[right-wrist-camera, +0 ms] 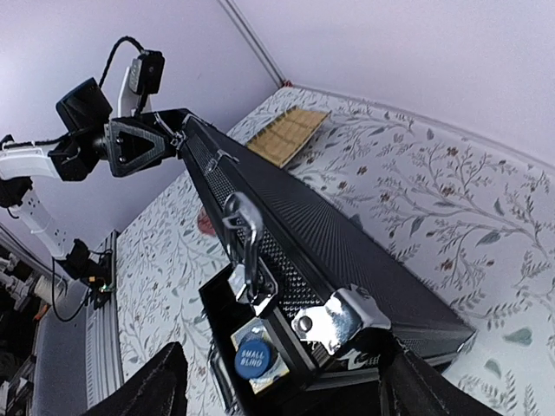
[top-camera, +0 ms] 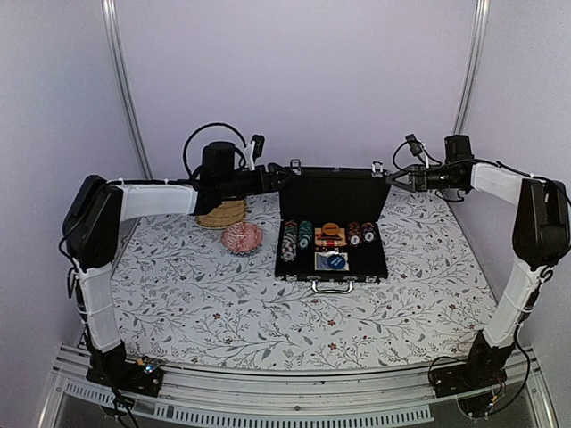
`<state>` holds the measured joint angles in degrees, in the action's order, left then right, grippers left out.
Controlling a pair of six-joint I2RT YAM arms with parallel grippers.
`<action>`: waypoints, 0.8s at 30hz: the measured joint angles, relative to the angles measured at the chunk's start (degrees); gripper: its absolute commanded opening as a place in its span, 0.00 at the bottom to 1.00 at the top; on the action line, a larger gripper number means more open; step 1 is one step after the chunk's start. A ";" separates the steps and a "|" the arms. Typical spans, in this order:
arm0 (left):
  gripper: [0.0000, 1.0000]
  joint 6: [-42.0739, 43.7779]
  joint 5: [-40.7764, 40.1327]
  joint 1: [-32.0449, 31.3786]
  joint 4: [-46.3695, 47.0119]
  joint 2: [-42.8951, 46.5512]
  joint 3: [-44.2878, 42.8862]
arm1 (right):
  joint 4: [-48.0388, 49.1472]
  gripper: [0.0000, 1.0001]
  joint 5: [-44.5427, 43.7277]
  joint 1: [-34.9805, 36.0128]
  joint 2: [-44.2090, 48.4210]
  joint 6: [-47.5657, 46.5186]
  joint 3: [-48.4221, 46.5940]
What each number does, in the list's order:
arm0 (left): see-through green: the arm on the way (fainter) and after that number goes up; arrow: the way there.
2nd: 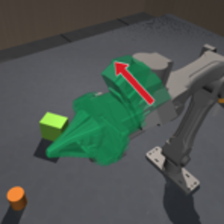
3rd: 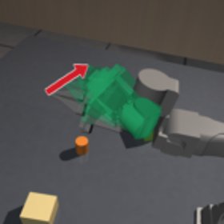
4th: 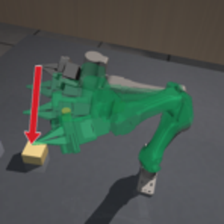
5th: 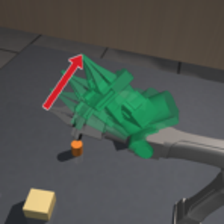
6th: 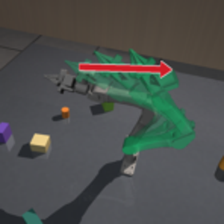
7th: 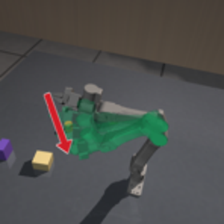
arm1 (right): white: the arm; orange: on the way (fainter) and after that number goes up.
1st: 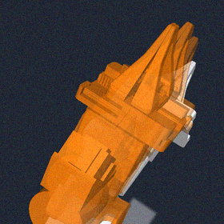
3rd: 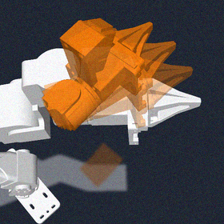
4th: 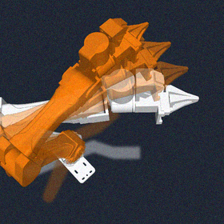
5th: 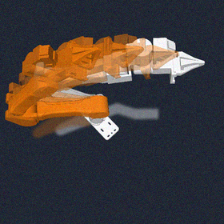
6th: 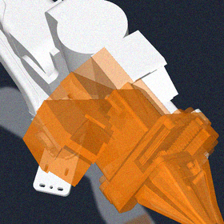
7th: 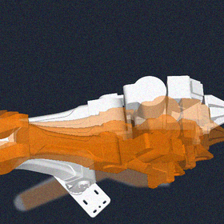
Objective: Pack up texas hold em set
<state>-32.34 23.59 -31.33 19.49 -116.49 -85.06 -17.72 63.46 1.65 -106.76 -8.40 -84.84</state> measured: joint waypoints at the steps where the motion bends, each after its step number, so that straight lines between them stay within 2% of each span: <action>1: 0.76 0.37 -0.33 -0.83 -0.07 3.08 3.65 | -1.42 0.77 -0.13 0.20 2.95 -1.33 3.30; 7: 0.76 3.02 -5.51 -7.32 -6.25 17.81 21.53 | -9.86 0.80 -6.36 1.73 19.76 -11.13 20.85; 11: 0.75 4.22 -9.97 -10.36 -14.43 23.17 27.61 | -14.19 0.80 -12.59 1.31 28.65 -17.79 28.55; 18: 0.72 6.78 -16.06 -10.80 -20.13 25.07 27.58 | -17.77 0.79 -17.44 0.28 30.97 -24.09 31.67; 24: 0.73 8.57 -16.57 -12.13 -21.57 20.55 20.00 | -16.00 0.73 -21.29 0.83 28.83 -25.09 31.67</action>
<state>-23.77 7.03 -43.46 -2.09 -95.94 -65.06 -33.71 42.17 2.48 -77.93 -33.50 -53.17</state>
